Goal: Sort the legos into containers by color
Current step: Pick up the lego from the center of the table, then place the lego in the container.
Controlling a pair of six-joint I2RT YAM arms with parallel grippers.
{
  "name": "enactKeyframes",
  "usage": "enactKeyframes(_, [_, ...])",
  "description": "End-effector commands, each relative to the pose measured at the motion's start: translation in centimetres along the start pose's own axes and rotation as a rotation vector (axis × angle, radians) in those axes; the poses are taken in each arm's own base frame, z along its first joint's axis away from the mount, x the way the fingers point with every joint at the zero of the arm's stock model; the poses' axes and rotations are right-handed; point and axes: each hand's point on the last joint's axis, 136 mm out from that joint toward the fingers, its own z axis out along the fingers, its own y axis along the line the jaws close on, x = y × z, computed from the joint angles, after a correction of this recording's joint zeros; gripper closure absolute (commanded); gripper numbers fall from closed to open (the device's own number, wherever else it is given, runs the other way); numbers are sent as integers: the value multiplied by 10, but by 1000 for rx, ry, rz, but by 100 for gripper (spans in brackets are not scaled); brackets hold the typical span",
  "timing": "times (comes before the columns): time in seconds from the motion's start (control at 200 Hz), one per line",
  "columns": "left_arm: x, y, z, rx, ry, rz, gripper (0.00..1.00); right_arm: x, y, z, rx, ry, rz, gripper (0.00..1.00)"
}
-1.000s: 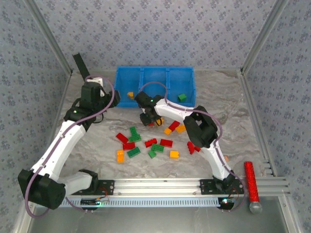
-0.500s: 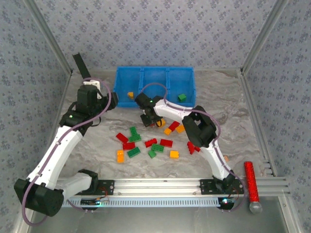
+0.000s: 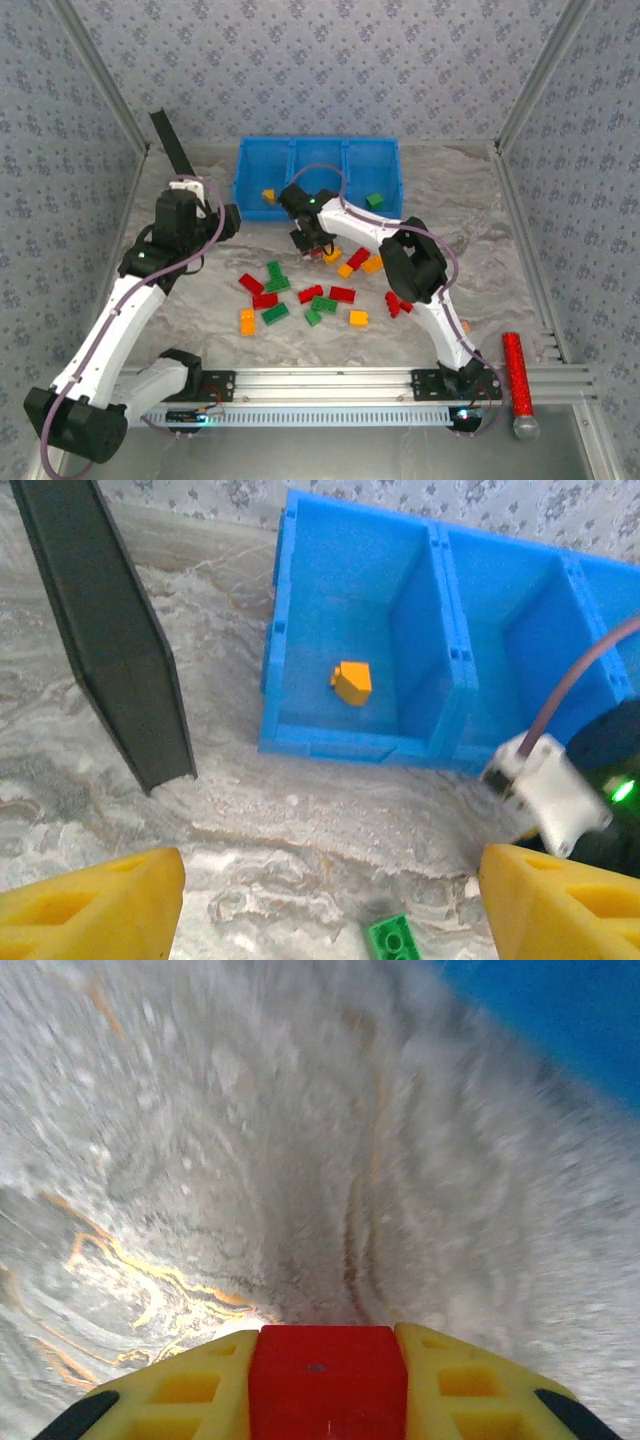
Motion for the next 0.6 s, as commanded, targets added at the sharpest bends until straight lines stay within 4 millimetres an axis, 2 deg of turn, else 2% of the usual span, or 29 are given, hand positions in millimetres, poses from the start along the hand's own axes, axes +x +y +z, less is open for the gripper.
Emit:
enactKeyframes(0.0, [20,0,-7,28,43,21,22,-47,-27,-58,11,-149,22,69])
enactKeyframes(0.13, [33,1,-14,36,77,26,22,-81,-46,-63,19,-208,49,69])
enactKeyframes(0.34, [37,0,-36,56,77,24,22,-136,-83,-44,55,-301,94,70])
enactKeyframes(0.375, [44,2,-39,48,102,29,22,-144,-91,-40,62,-323,104,70])
enactKeyframes(0.49, [50,3,-43,49,120,32,22,-163,-107,-23,65,-382,112,70])
enactKeyframes(0.595, [57,3,-42,48,139,31,22,-170,-105,-9,31,-398,94,70])
